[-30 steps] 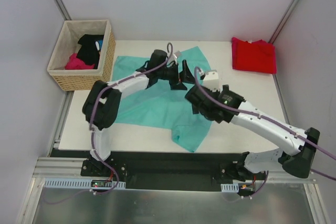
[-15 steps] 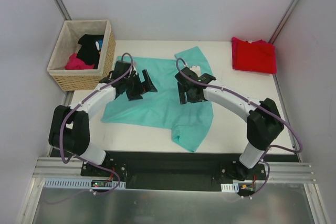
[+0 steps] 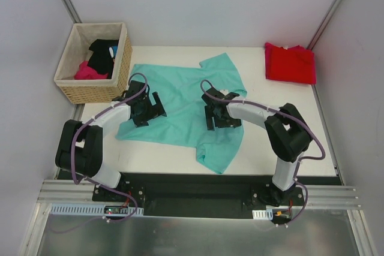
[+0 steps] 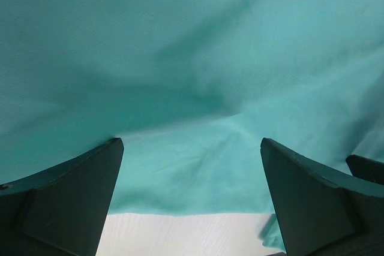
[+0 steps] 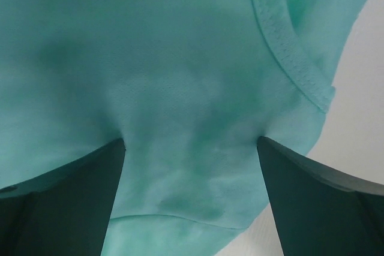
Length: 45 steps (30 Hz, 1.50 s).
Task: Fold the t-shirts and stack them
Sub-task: Flatten out the tshirt
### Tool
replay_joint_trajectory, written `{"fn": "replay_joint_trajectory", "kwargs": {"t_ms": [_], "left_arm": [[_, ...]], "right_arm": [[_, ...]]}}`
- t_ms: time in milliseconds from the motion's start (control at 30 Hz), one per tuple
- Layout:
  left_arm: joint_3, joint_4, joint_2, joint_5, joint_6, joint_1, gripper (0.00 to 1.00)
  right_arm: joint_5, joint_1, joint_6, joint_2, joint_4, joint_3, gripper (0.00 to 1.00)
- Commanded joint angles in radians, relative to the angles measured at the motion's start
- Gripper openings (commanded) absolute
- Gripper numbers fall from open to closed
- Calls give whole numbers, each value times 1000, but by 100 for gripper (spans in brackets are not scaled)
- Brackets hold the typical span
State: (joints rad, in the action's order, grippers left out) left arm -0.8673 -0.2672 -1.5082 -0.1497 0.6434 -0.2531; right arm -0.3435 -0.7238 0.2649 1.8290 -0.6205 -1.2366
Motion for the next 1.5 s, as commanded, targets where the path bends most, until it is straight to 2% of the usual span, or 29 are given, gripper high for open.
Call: {"fn": "replay_joint_trajectory", "kwargs": {"t_ms": [0, 433, 867, 1033, 1233, 1467], "left_arm": [[2, 3, -29, 88, 16, 6, 99], [16, 69, -121, 41, 55, -35, 99], [-36, 105, -236, 105, 194, -305, 99], [-29, 117, -248, 99, 229, -354, 99], [30, 121, -190, 99, 246, -383, 99], [138, 97, 15, 101, 236, -385, 99]], "right_arm": [[31, 15, 46, 35, 31, 46, 97], [-74, 69, 54, -31, -15, 133, 97], [-121, 190, 20, -129, -48, 239, 97], [-104, 251, 14, -178, -71, 256, 97], [-134, 276, -1, -235, -102, 250, 96], [-129, 276, -21, -269, -128, 206, 97]]}}
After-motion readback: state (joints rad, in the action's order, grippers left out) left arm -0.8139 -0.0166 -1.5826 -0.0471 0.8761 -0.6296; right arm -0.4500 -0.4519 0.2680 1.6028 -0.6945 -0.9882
